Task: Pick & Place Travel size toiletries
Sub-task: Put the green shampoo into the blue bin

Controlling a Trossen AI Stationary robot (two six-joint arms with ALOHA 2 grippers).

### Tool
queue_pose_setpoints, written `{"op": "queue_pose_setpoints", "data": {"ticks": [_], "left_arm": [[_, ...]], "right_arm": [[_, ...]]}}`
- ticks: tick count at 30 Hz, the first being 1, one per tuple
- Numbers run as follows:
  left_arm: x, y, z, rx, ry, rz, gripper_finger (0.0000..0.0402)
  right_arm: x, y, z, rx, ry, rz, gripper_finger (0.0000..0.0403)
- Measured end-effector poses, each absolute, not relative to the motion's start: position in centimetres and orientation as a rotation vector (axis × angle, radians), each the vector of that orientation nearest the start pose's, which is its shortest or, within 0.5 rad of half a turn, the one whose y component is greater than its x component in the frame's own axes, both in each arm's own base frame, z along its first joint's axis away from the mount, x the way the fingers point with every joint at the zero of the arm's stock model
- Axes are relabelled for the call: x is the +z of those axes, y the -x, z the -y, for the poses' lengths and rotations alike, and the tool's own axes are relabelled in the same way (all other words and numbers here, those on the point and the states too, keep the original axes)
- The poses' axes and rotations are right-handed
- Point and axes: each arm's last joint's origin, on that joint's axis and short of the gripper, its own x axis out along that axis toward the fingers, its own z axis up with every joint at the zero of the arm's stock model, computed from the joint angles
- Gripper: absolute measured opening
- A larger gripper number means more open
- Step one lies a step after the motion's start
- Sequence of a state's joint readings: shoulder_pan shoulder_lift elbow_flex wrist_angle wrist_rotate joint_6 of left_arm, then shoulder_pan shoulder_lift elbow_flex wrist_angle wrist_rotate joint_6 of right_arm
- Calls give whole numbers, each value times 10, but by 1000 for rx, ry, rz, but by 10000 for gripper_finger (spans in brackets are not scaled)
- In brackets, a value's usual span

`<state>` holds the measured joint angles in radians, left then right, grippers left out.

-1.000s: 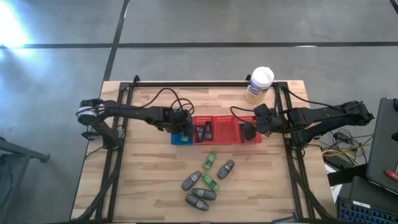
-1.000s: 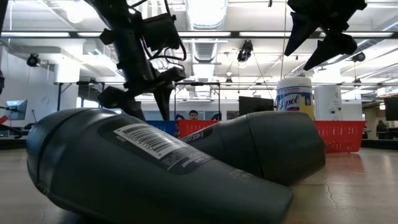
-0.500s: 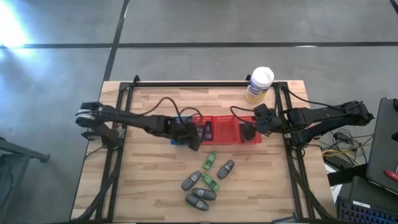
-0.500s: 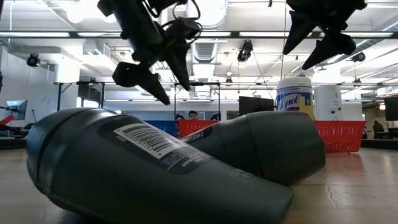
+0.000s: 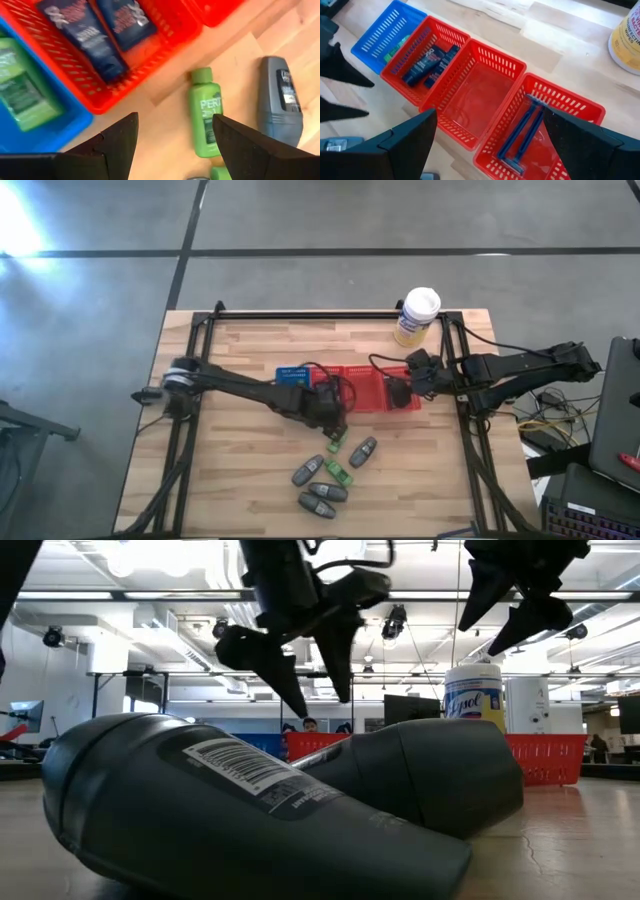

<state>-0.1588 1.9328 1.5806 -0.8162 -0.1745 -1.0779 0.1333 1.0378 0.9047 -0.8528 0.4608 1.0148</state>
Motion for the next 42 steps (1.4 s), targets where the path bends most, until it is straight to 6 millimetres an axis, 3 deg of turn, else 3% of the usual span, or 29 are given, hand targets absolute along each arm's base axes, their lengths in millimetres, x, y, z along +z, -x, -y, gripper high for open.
{"op": "queue_pose_setpoints", "data": {"ticks": [7, 16, 27, 42], "left_arm": [[223, -420, 81, 598, 753, -1024, 259], [204, -423, 98, 626, 779, -1049, 261], [202, -425, 98, 623, 777, -1036, 310], [173, -421, 95, 604, 765, -1011, 305]], "right_arm": [[275, -187, -13, -705, -630, -737, 363], [263, -185, -14, -692, -626, -790, 363], [261, -185, -15, -688, -618, -795, 363], [261, -185, -15, -696, -613, -785, 364]]}}
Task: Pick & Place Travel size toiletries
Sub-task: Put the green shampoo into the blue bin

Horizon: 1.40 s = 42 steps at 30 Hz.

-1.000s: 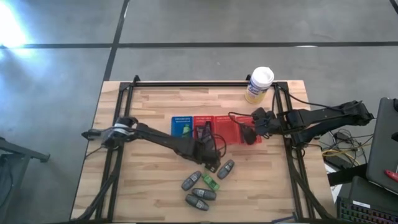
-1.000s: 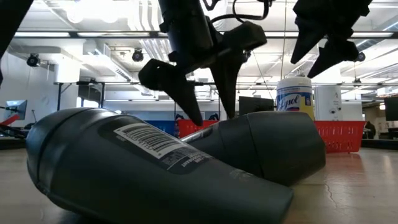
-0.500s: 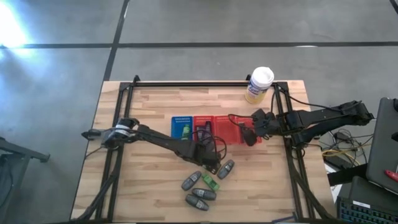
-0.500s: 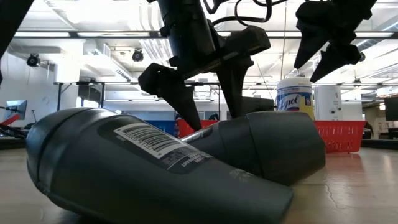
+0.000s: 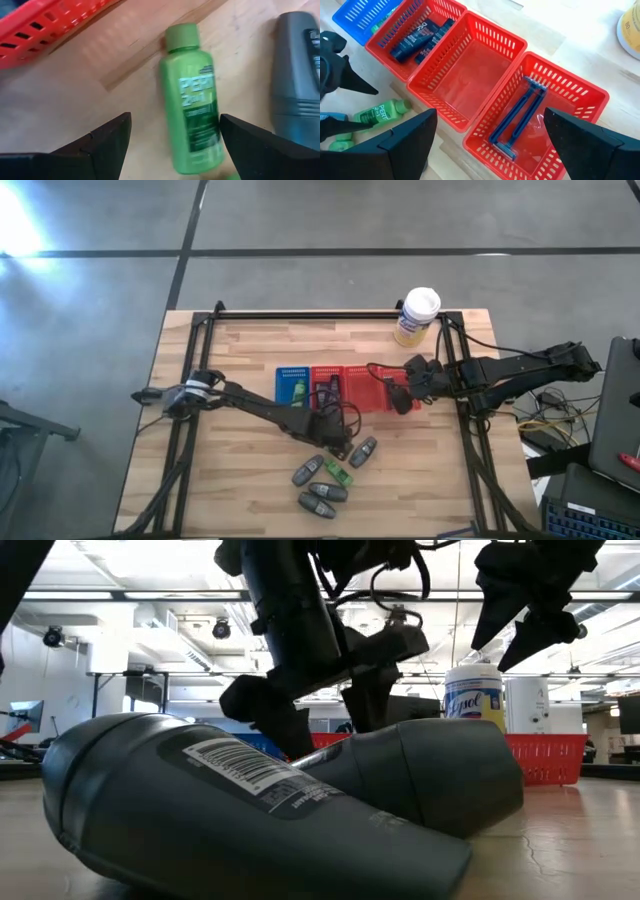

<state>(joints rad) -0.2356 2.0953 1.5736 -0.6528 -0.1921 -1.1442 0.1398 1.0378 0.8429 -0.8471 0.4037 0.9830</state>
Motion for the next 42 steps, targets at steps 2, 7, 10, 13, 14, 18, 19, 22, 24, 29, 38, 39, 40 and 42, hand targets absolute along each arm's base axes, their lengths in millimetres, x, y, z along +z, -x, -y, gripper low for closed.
{"op": "queue_pose_setpoints", "data": {"ticks": [2, 7, 10, 13, 14, 18, 19, 22, 24, 29, 38, 39, 40, 42], "left_arm": [[168, -419, 95, 607, 742, -1014, 305], [163, -416, 93, 614, 740, -1020, 304], [164, -417, 93, 607, 734, -1018, 297], [165, -419, 93, 586, 730, -1002, 282], [165, -420, 93, 580, 722, -1003, 277], [165, -421, 93, 560, 709, -996, 253], [165, -421, 93, 561, 706, -998, 246], [165, -421, 93, 560, 704, -999, 225], [165, -421, 93, 555, 707, -1002, 210], [172, -424, 94, 537, 721, -997, 172], [230, -418, 95, 468, 695, -933, 162], [238, -414, 93, 485, 682, -925, 161], [246, -410, 92, 504, 670, -907, 161], [265, -398, 89, 562, 659, -863, 161]], "right_arm": [[261, -185, -14, -703, -608, -778, 363], [261, -185, -14, -708, -605, -773, 364], [261, -185, -14, -710, -608, -772, 363], [261, -186, -14, -708, -609, -770, 363], [261, -186, -14, -708, -609, -769, 364], [262, -186, -14, -703, -611, -762, 363], [262, -186, -14, -703, -612, -761, 364], [262, -186, -14, -703, -612, -761, 363], [262, -186, -14, -702, -611, -761, 364], [262, -186, -14, -702, -612, -761, 363], [262, -186, -14, -697, -609, -766, 363], [262, -186, -14, -693, -607, -768, 364], [262, -186, -15, -690, -604, -771, 364], [262, -186, -15, -688, -604, -773, 363]]}}
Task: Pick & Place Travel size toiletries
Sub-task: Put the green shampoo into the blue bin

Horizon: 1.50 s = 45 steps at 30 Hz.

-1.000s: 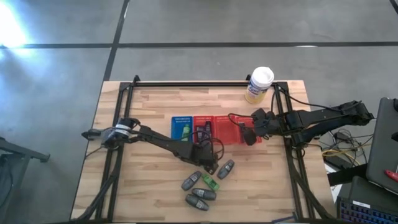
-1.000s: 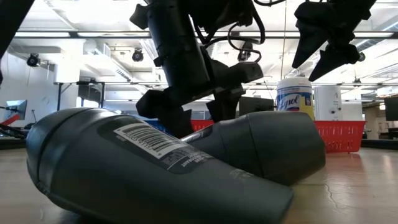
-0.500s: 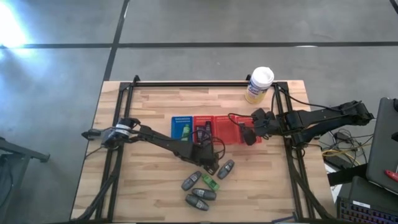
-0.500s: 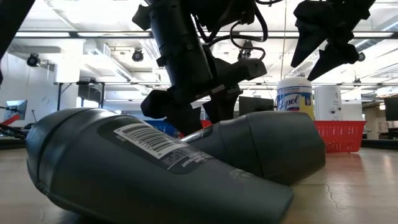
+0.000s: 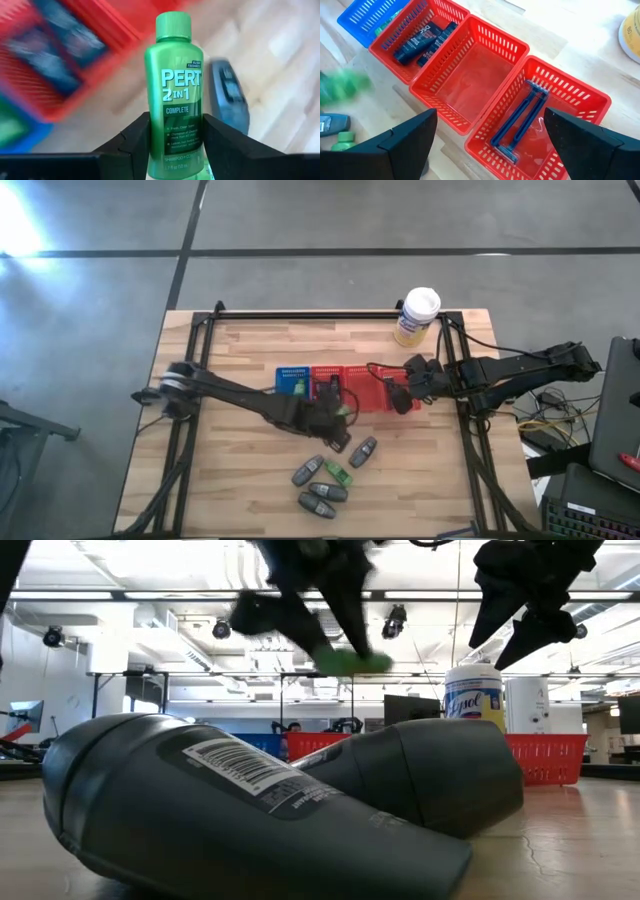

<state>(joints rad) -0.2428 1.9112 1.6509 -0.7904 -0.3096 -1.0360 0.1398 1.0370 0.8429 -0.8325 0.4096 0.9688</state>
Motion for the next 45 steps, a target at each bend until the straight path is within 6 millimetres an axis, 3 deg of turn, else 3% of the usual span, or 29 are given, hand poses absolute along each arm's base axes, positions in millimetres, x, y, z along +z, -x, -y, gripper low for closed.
{"op": "queue_pose_setpoints", "data": {"ticks": [3, 8, 17, 21, 30, 45], "left_arm": [[287, -373, 82, 701, 647, -827, 160], [289, -331, 61, 931, 669, -841, 160], [232, -293, 21, 913, 981, -751, 160], [219, -280, 12, 933, 1039, -702, 160], [208, -273, 10, 974, 1038, -705, 170], [215, -274, 9, 964, 1037, -660, 235]], "right_arm": [[262, -186, -15, -686, -605, -774, 363], [262, -186, -15, -686, -604, -774, 363], [262, -187, -15, -685, -602, -767, 364], [262, -187, -15, -685, -603, -767, 364], [262, -187, -14, -693, -601, -759, 363], [262, -187, -14, -692, -600, -758, 364]]}}
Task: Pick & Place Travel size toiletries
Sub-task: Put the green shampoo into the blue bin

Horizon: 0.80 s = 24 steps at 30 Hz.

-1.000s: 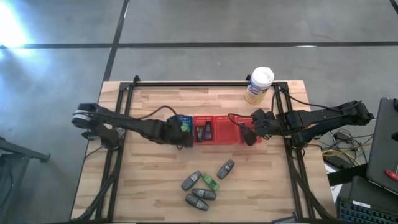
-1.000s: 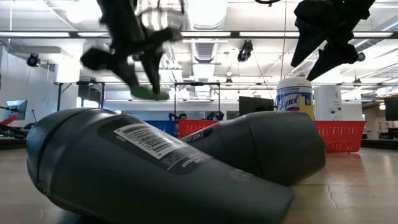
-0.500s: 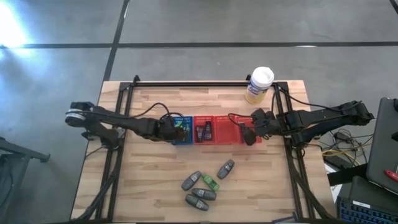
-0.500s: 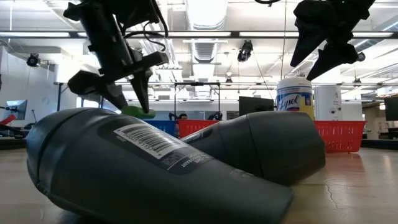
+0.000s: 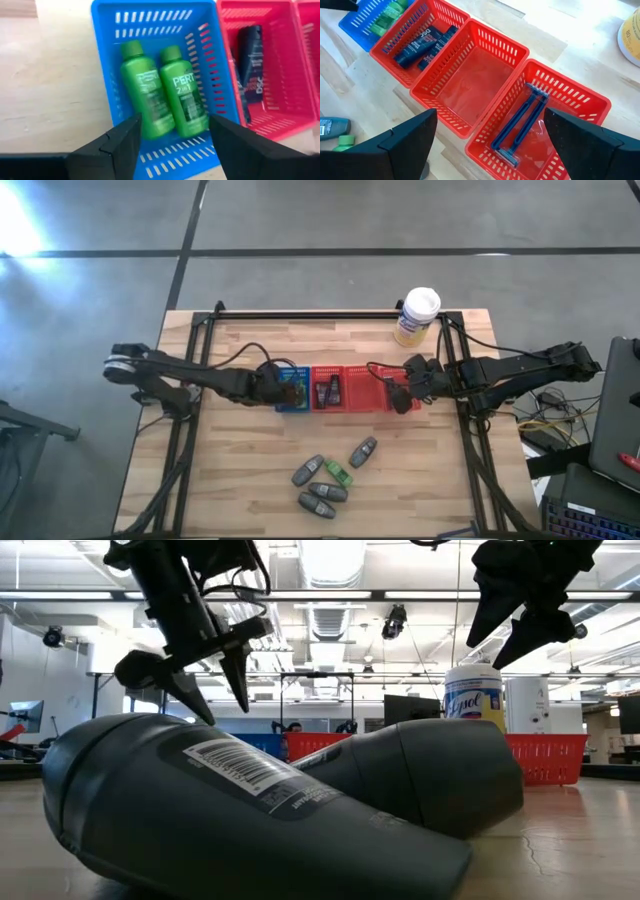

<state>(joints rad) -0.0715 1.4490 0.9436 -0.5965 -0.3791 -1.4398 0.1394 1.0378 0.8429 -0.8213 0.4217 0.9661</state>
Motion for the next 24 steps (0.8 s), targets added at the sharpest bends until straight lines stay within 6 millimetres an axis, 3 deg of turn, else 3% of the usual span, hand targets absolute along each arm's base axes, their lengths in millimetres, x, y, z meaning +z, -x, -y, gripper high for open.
{"op": "queue_pose_setpoints", "data": {"ticks": [3, 6, 10, 16, 24], "left_arm": [[232, -283, 21, 807, 906, -672, 234], [257, -297, 45, 501, 702, -642, 232], [271, -311, 74, 272, 486, -579, 232], [262, -335, 92, 124, 468, -657, 232], [244, -382, 124, -169, 13, -767, 232]], "right_arm": [[262, -187, -14, -691, -599, -757, 364], [262, -187, -14, -691, -600, -756, 363], [262, -187, -14, -691, -600, -757, 363], [262, -187, -15, -675, -614, -771, 364], [260, -186, -16, -636, -599, -818, 363]]}}
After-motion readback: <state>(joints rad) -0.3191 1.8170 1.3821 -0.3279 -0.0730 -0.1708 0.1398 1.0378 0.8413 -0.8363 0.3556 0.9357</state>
